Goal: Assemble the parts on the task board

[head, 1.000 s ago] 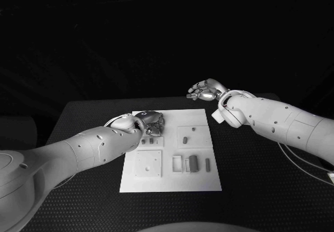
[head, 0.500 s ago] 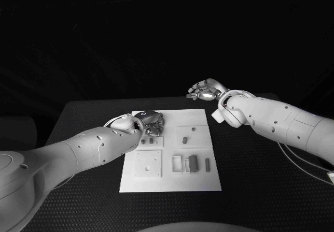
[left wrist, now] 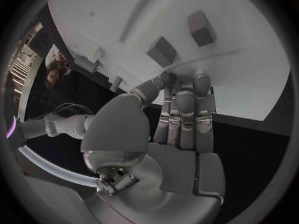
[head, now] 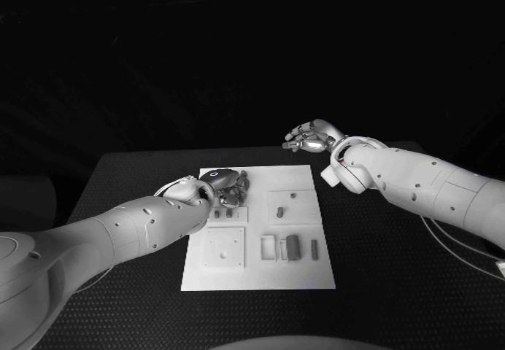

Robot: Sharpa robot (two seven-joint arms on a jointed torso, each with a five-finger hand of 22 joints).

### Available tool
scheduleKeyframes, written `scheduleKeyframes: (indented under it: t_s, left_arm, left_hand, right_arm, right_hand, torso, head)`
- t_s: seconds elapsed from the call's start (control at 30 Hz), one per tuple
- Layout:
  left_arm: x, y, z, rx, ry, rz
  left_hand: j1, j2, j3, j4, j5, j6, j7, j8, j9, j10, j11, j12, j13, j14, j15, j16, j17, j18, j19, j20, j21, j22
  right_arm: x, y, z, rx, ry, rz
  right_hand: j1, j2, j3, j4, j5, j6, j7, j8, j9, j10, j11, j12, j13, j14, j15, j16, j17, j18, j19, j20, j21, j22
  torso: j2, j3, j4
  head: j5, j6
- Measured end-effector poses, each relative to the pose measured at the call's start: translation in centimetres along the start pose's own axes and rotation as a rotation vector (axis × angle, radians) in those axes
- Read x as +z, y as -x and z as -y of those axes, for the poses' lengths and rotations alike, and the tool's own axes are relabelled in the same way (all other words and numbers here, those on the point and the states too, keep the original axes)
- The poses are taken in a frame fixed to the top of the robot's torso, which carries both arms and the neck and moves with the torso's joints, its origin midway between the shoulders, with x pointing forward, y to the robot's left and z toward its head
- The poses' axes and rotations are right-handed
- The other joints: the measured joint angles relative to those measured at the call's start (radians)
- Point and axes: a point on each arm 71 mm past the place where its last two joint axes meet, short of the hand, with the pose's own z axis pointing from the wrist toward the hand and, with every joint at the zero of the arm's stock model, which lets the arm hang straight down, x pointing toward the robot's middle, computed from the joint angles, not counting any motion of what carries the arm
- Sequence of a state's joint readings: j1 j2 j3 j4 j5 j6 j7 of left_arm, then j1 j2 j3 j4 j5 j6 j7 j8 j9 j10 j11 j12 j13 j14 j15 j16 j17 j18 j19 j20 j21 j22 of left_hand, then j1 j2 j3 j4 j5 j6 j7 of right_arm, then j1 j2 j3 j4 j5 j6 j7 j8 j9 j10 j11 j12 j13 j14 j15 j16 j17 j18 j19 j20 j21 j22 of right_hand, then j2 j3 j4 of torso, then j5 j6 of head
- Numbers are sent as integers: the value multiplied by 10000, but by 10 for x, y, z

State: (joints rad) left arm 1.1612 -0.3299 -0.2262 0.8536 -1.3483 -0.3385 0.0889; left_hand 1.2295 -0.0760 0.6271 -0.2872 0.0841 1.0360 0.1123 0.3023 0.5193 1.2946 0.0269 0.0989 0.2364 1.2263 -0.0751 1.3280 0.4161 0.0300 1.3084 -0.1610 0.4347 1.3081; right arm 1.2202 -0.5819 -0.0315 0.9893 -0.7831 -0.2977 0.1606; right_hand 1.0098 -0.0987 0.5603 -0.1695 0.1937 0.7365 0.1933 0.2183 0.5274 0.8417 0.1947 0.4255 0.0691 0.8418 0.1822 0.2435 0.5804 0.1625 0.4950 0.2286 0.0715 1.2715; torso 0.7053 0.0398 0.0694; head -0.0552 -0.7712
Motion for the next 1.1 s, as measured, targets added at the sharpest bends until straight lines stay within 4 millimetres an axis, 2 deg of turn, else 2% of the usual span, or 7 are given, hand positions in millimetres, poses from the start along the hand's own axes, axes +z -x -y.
scheduleKeyframes:
  t_s: [0.43, 0.83, 1.1]
  left_arm:
    - [-5, 6, -8, -758, 158, 231]
    - [-12, 31, -11, -1527, 84, 489]
    - [-23, 46, -30, -1399, 386, 354]
  left_hand:
    - [48, -24, 24, -25, 63, 17, 16, 28, -10, 56, -7, -1, -1, 44, -13, -84, 0, 0, 4, 2, -55, -3]
    - [-5, 30, 24, -28, 60, 17, 16, 27, -18, 65, -9, -41, -1, 46, -10, -123, 1, -1, 51, -14, -116, -4]
    - [-2, 31, 26, -26, 56, 16, 16, 26, -8, 84, -28, -90, -1, 47, -8, -123, 13, -1, 52, -12, -116, -5]
  right_arm:
    - [0, 0, 0, 3, -1, 4]
    - [-2, 3, 3, -10, -39, 39]
    - [-3, 5, 4, -18, -61, 60]
  right_hand:
    - [0, 0, 0, 0, 0, 0, 0, 0, -10, 0, 0, 0, 0, 0, 0, 0, -9, 0, 0, 0, 0, 8]
    - [0, 0, 0, 0, 0, 0, 0, 0, -20, 0, 0, -39, 0, 0, 0, 0, -19, 0, 0, 0, 0, 8]
    - [0, 0, 0, 0, 0, 0, 0, 0, -19, 0, 0, -39, 0, 0, 0, 0, -19, 0, 0, 0, 0, 16]
  torso:
    - [1, 4, 0]
    - [-3, -4, 8]
    - [-5, -7, 12]
  head:
    - [1, 35]
    - [49, 60]
    - [84, 51]
